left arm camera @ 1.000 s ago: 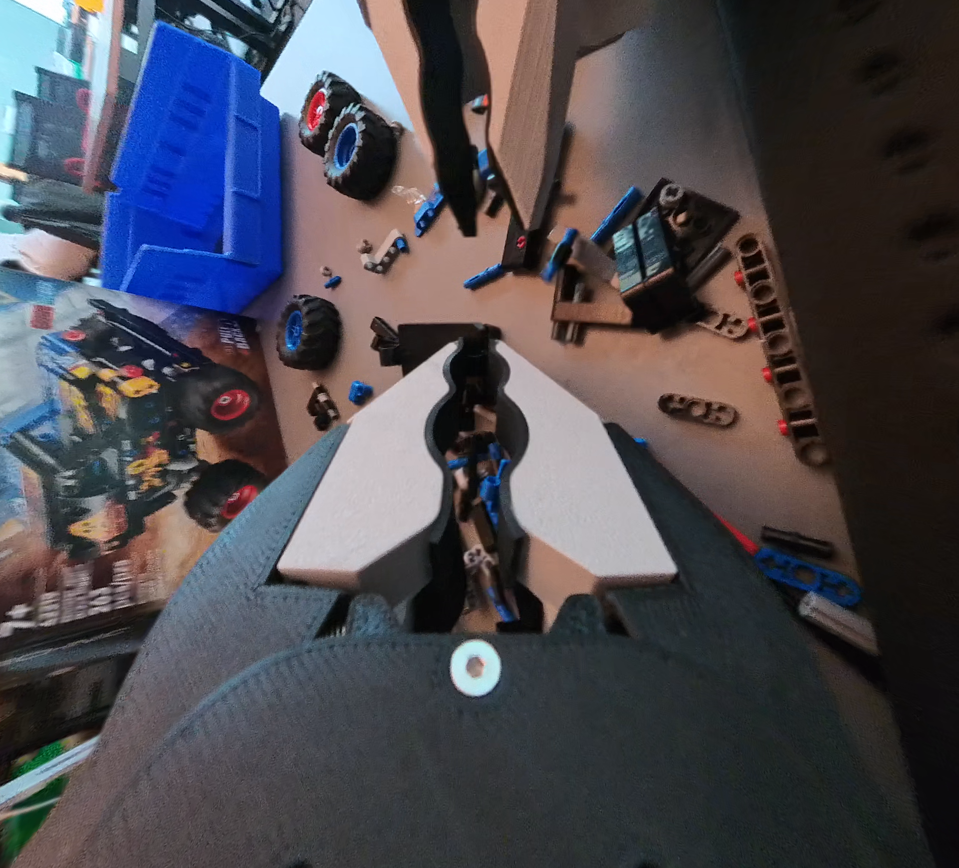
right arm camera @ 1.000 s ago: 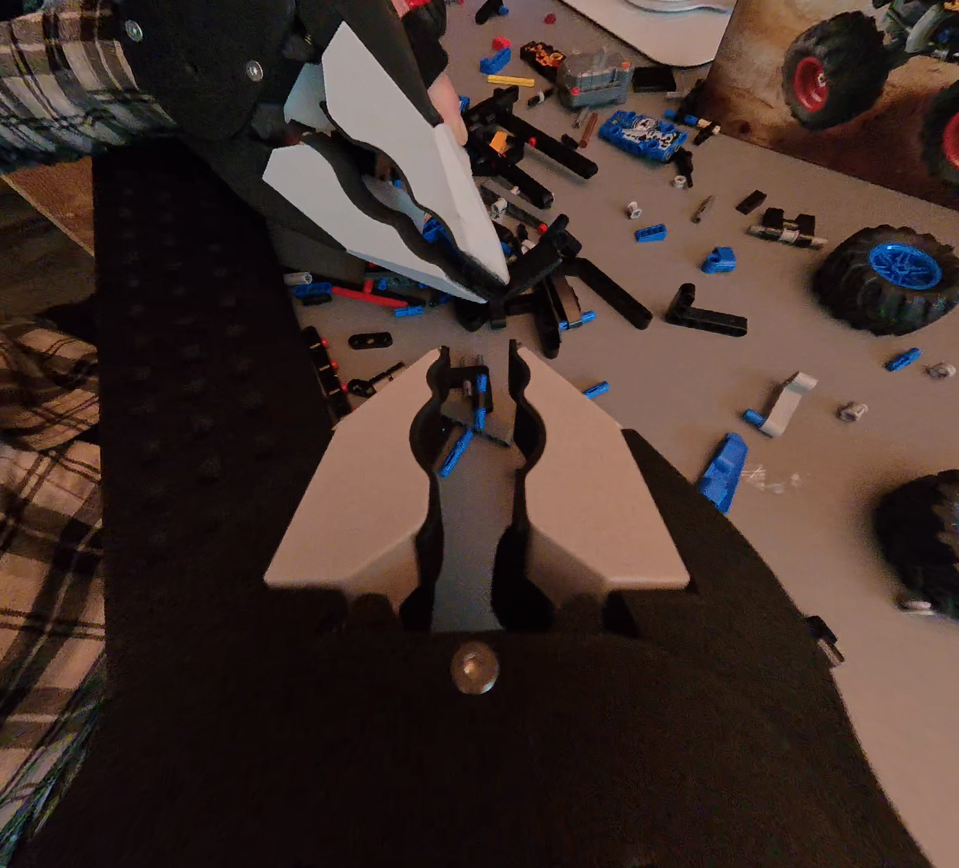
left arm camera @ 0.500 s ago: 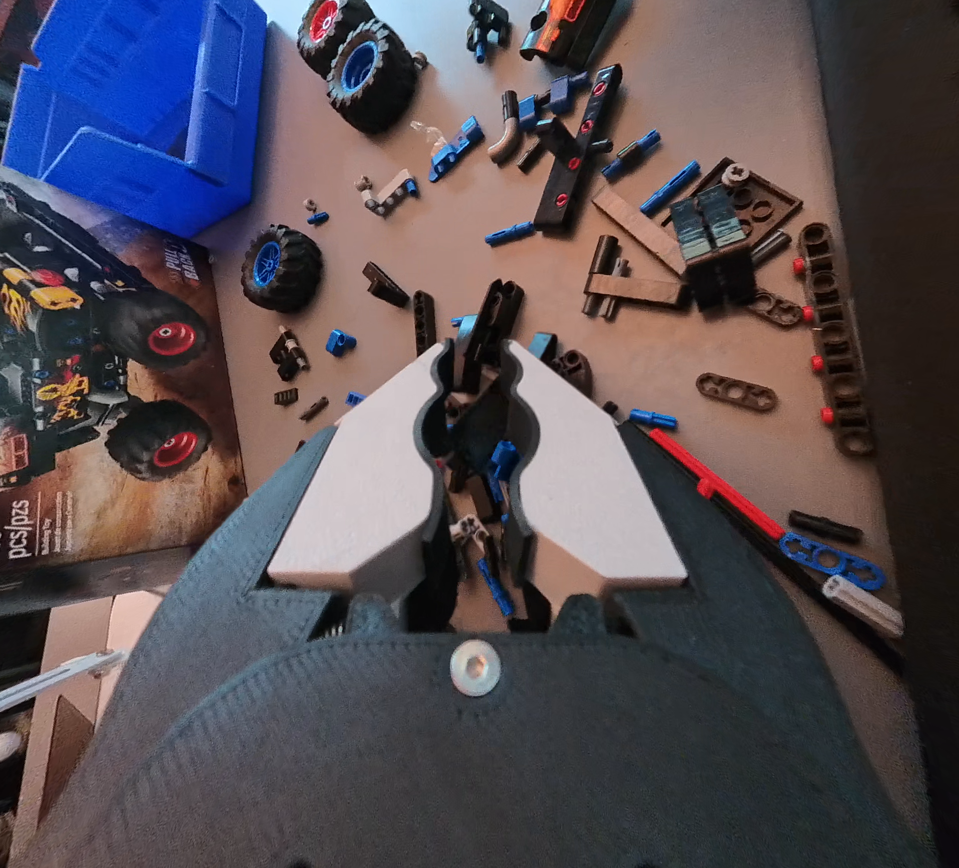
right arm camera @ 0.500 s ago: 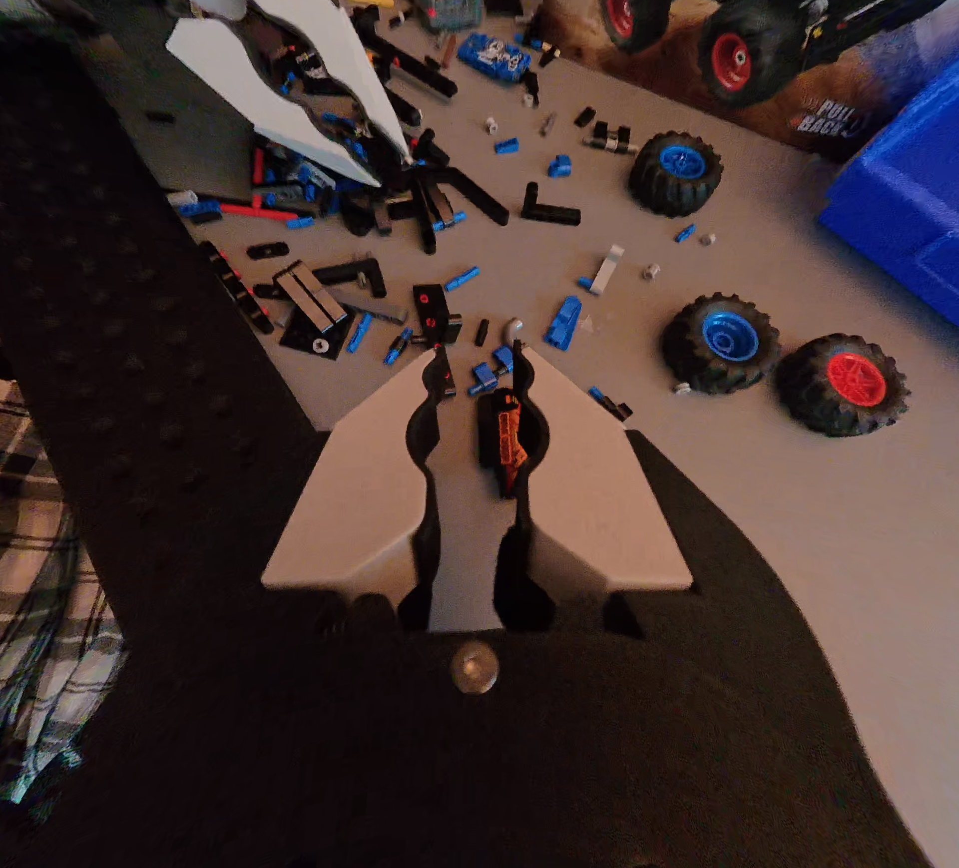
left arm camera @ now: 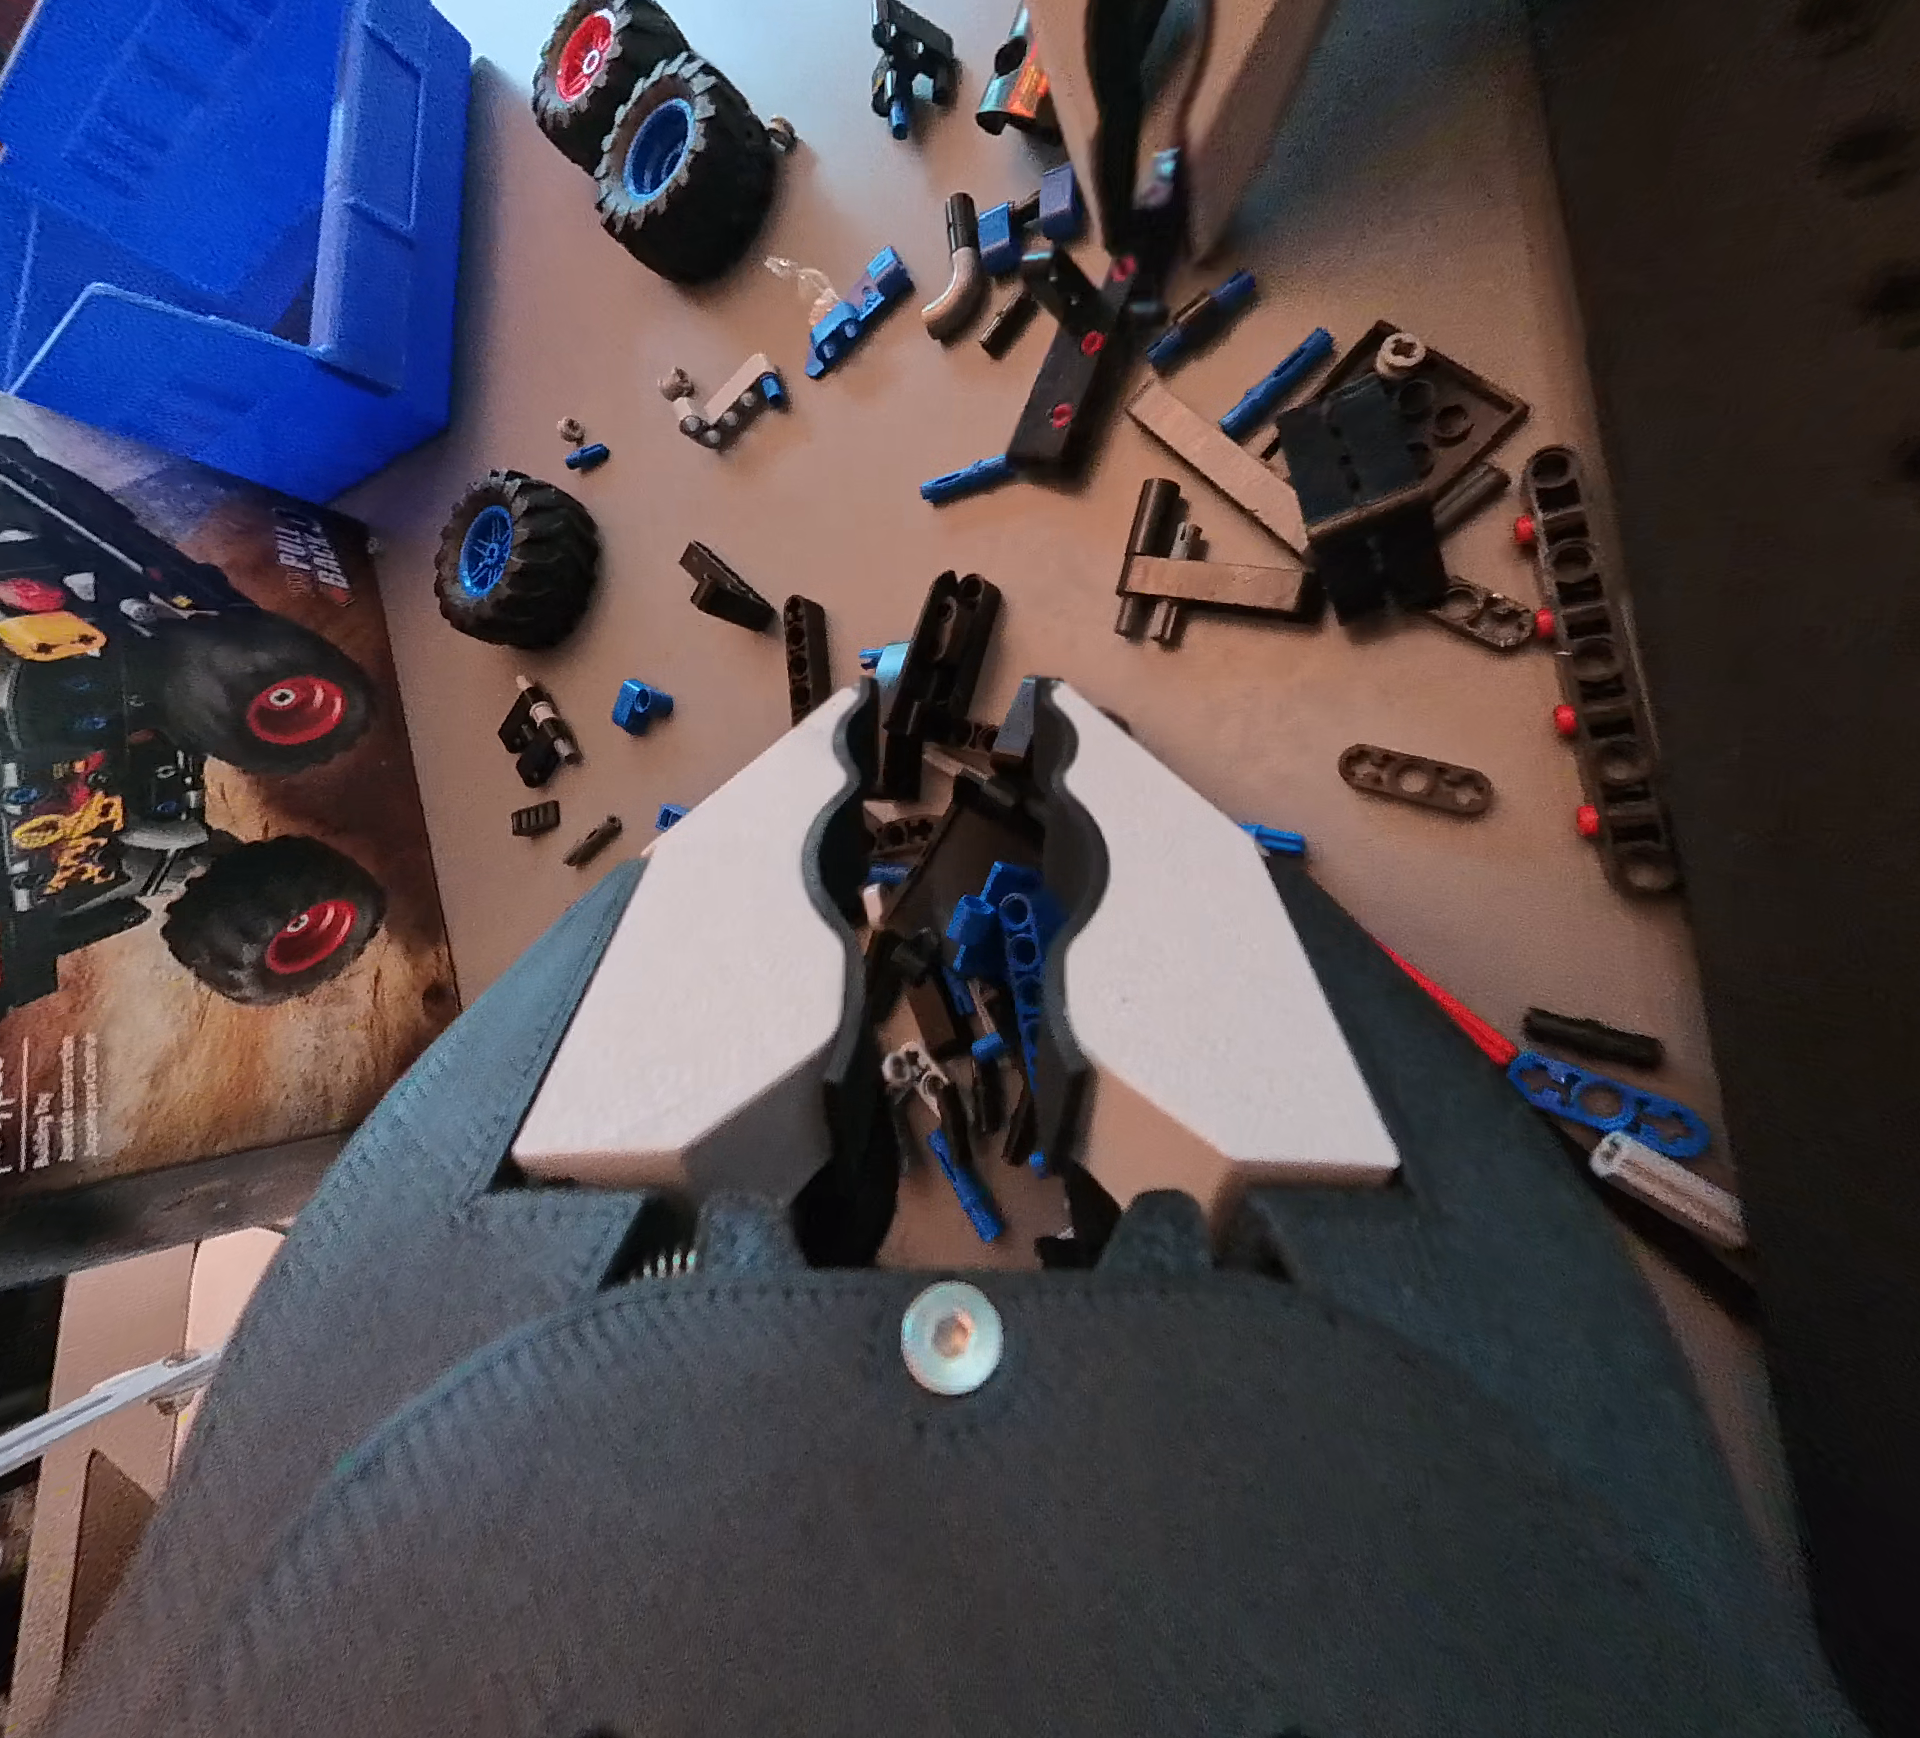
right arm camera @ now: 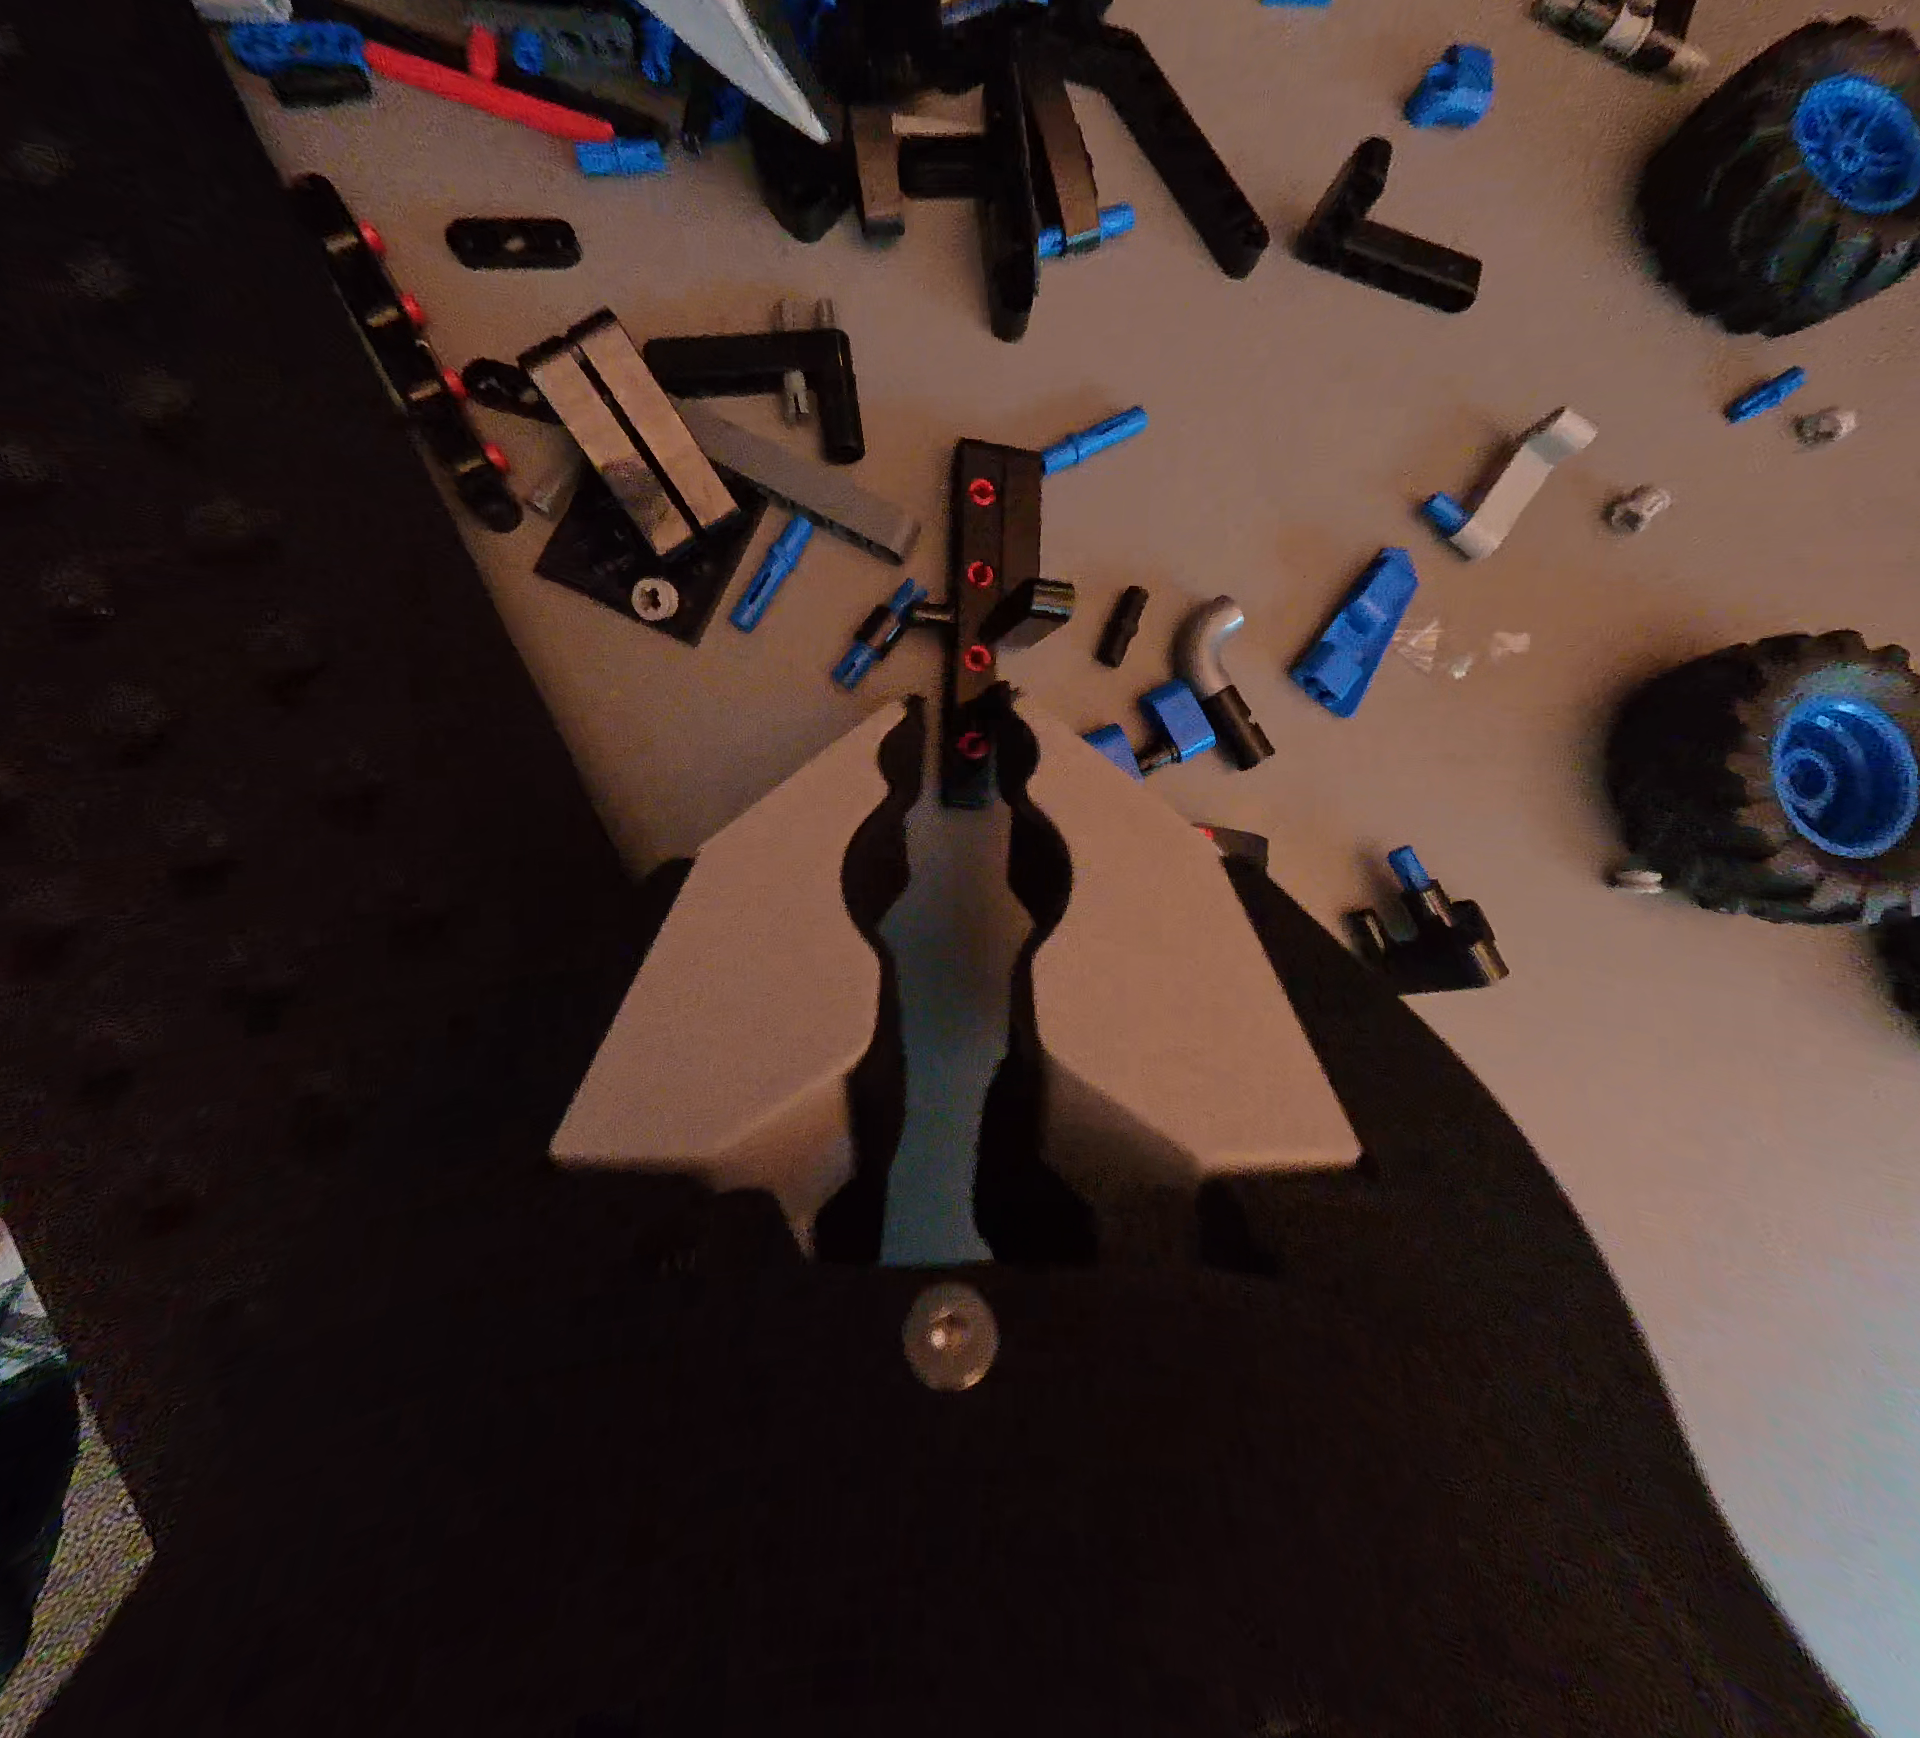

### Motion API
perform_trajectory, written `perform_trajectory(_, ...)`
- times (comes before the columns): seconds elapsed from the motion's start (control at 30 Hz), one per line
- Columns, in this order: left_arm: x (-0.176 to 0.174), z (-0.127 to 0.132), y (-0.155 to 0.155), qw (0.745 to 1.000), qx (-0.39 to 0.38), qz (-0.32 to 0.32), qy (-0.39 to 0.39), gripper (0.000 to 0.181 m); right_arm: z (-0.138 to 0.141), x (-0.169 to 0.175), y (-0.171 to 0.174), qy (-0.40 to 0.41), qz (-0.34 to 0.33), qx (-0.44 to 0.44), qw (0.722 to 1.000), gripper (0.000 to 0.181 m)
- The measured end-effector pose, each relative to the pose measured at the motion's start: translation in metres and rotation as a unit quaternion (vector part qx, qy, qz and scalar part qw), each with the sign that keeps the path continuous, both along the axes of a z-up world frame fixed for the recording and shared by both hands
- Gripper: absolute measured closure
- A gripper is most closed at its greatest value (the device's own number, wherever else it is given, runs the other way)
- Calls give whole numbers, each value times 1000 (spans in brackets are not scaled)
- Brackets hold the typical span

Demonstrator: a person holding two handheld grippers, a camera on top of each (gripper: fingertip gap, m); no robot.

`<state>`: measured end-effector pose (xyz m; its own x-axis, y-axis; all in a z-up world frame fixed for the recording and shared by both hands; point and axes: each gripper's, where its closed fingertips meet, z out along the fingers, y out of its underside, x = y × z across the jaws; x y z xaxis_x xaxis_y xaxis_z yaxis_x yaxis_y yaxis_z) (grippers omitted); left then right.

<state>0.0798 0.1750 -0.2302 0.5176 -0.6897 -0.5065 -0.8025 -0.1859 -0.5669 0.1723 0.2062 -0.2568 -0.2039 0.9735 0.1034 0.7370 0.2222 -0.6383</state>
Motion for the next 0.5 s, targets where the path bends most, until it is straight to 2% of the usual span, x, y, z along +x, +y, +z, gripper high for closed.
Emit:
perform_trajectory(0.27,6,3,1,1000,13,-10,-6,152,4,-9,0,17,7,8,1000,176)
perform_trajectory(0.43,25,17,6,997,68,-40,5,145,30,-12,-7,76,17,-2,997,176)
perform_trajectory(0.5,29,17,8,997,58,-43,0,143,40,-14,-11,98,39,37,994,176)
